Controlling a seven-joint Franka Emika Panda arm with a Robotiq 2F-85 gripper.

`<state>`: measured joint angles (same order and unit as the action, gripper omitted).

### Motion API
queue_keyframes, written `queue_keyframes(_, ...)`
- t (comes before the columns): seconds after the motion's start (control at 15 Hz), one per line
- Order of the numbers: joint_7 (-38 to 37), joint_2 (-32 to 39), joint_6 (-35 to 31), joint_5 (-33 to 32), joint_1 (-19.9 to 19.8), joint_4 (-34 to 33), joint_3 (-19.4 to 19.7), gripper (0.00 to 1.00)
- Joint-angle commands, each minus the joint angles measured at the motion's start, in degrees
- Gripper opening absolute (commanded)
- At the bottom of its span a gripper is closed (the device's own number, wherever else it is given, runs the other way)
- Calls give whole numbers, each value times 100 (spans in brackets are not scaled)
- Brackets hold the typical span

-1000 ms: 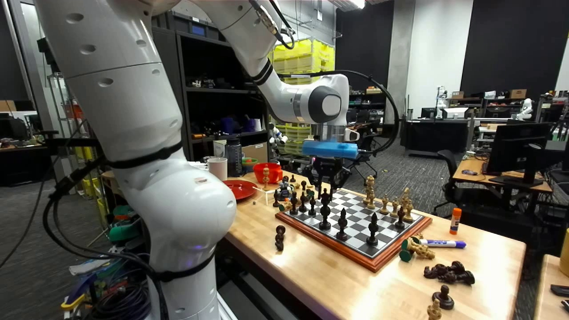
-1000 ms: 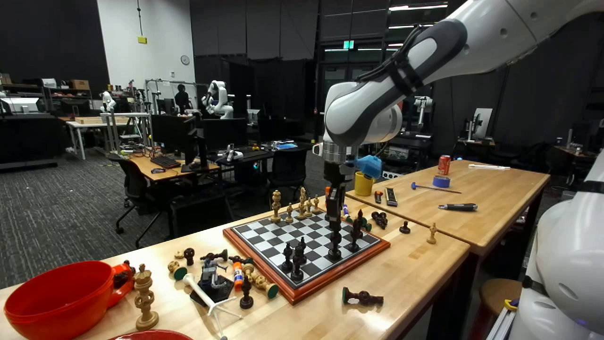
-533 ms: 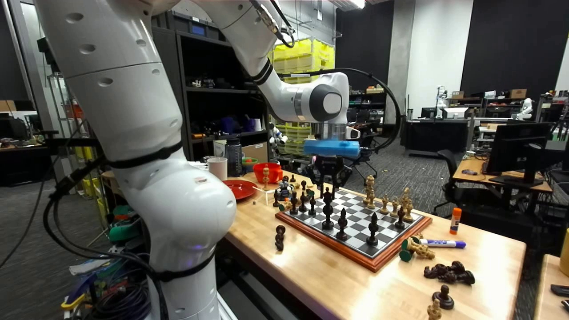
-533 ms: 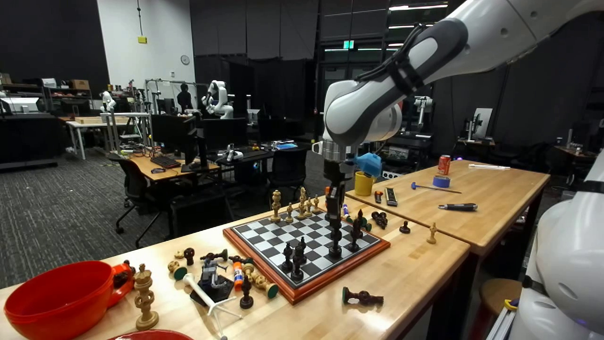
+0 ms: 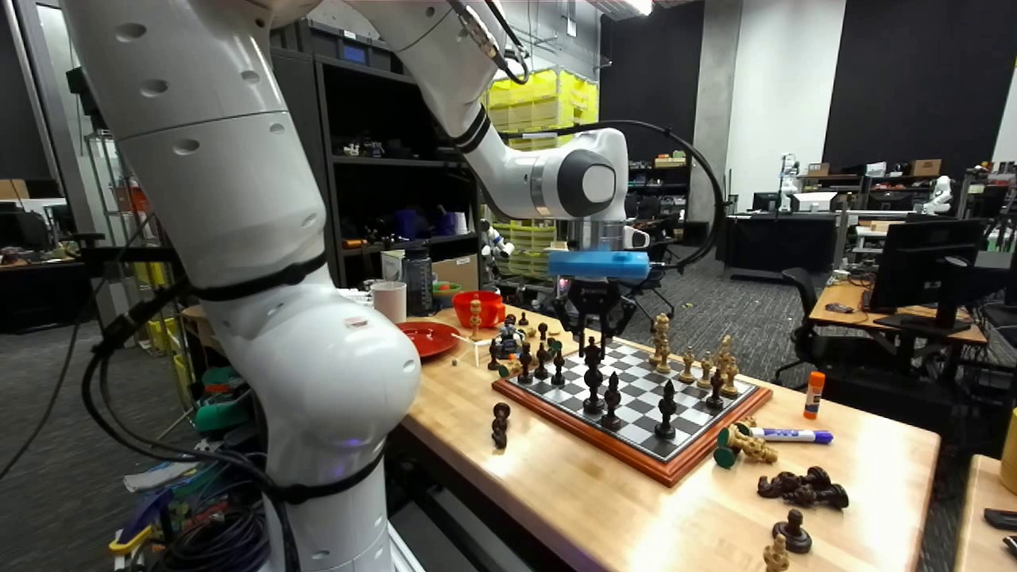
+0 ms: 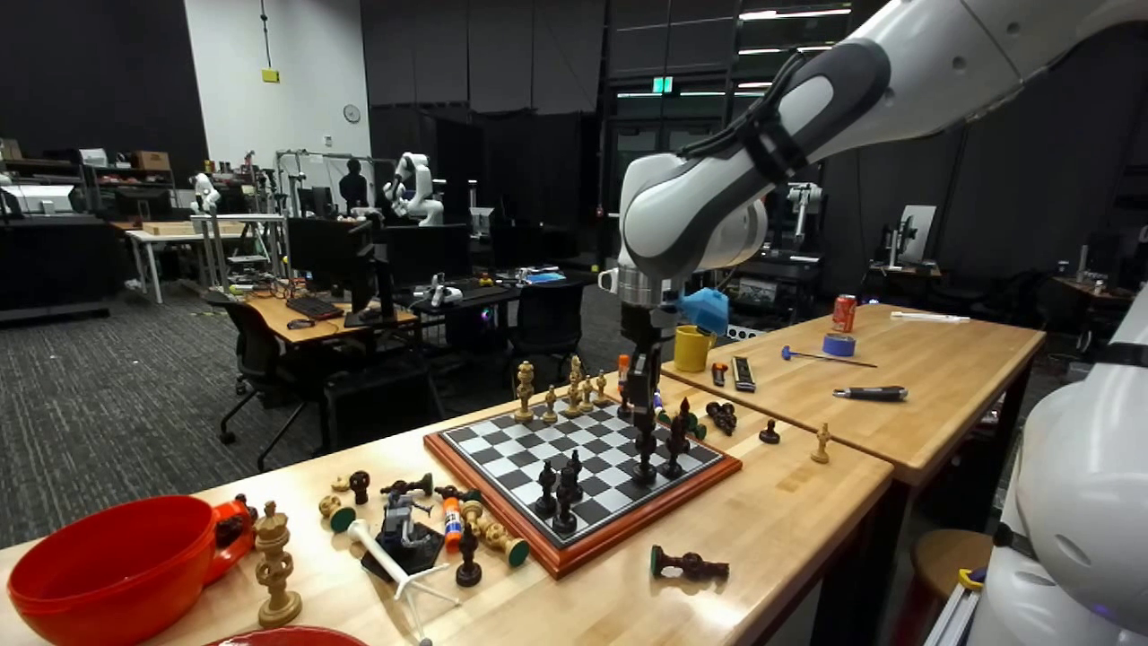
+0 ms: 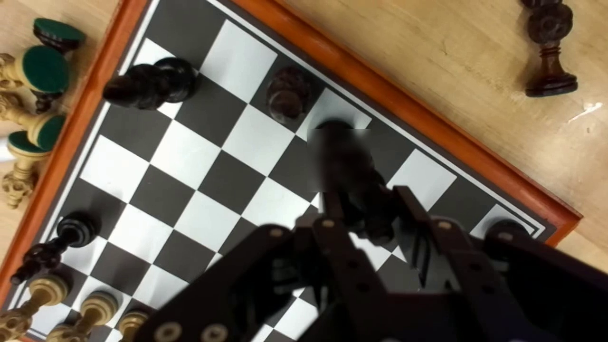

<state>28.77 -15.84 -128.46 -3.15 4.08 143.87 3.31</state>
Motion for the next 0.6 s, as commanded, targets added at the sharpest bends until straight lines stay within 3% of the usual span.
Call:
queue_keyframes(0.0, -95, -27, 87, -92, -66, -48, -18, 8)
queue_keyframes(0.53, -60, 13, 102, -62, -116, -57, 1, 8)
